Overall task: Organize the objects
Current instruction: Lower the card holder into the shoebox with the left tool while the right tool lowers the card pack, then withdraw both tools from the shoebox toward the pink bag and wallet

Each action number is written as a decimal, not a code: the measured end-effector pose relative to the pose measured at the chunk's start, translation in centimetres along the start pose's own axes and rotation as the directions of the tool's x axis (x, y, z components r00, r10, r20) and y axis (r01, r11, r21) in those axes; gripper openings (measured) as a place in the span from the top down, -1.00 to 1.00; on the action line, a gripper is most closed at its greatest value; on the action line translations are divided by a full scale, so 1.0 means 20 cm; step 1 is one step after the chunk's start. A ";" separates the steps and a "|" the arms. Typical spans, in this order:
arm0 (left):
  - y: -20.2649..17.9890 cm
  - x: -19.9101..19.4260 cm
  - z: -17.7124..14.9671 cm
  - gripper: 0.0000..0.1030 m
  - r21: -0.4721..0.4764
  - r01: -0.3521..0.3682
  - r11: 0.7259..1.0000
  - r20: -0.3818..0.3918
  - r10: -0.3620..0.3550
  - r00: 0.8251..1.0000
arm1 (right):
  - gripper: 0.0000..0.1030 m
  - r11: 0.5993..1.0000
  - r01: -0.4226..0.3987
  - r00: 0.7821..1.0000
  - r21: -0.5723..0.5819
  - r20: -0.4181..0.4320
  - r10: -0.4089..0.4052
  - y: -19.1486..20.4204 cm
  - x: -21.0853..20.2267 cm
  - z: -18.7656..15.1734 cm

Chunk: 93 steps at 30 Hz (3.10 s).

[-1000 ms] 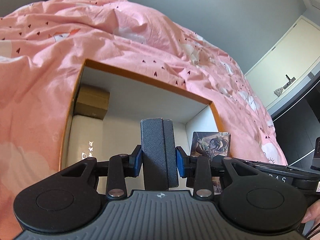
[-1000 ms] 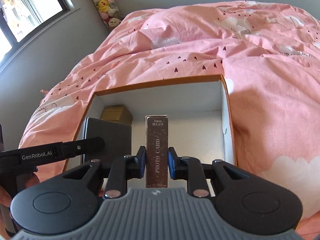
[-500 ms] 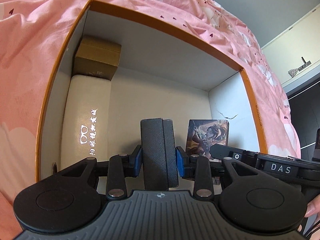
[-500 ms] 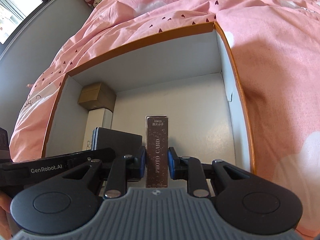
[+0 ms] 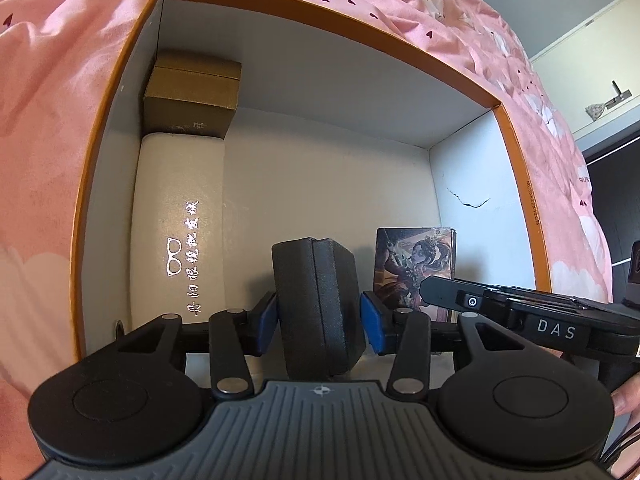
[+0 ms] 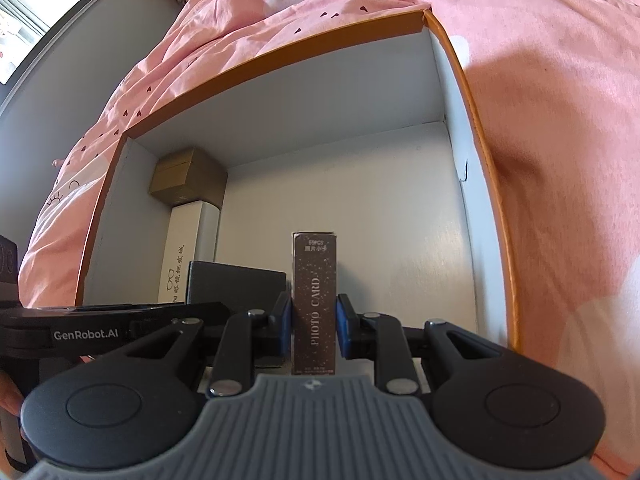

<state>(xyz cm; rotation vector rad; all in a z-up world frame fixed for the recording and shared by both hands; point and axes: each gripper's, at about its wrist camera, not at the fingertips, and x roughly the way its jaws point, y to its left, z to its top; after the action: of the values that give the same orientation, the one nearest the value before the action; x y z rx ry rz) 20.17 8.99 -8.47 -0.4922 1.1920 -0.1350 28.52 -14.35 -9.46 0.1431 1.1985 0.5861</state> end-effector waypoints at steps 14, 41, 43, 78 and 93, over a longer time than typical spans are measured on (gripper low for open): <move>-0.11 -0.05 0.02 0.10 0.181 -0.184 0.966 0.046 0.179 0.983 | 0.53 0.999 -0.004 0.999 -0.032 -0.042 0.002 0.00 0.03 0.01; -0.13 -0.02 -0.02 0.23 0.249 -0.223 0.943 0.089 0.207 0.974 | 0.20 0.969 0.125 0.974 -0.213 -0.158 -0.161 0.07 0.19 0.04; -0.13 -0.02 -0.02 0.23 0.250 -0.224 0.942 0.092 0.207 0.974 | 0.20 0.967 0.123 0.971 -0.223 -0.174 -0.163 0.07 0.20 0.04; -0.21 -0.53 -0.57 0.27 0.374 -0.257 0.891 0.268 0.161 0.950 | 0.55 0.922 0.033 0.988 -0.387 0.152 0.028 0.42 -0.46 -0.44; -0.11 -0.44 -0.94 0.27 0.558 -0.261 0.788 0.062 0.274 0.960 | 0.55 0.859 0.021 0.999 -0.511 -0.019 -0.036 0.46 -0.39 -0.88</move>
<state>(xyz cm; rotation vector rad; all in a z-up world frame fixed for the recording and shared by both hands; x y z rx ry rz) 0.06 4.57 -5.16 0.2051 1.1648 -0.2380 7.56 -13.84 -5.82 -0.3375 1.0315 0.8641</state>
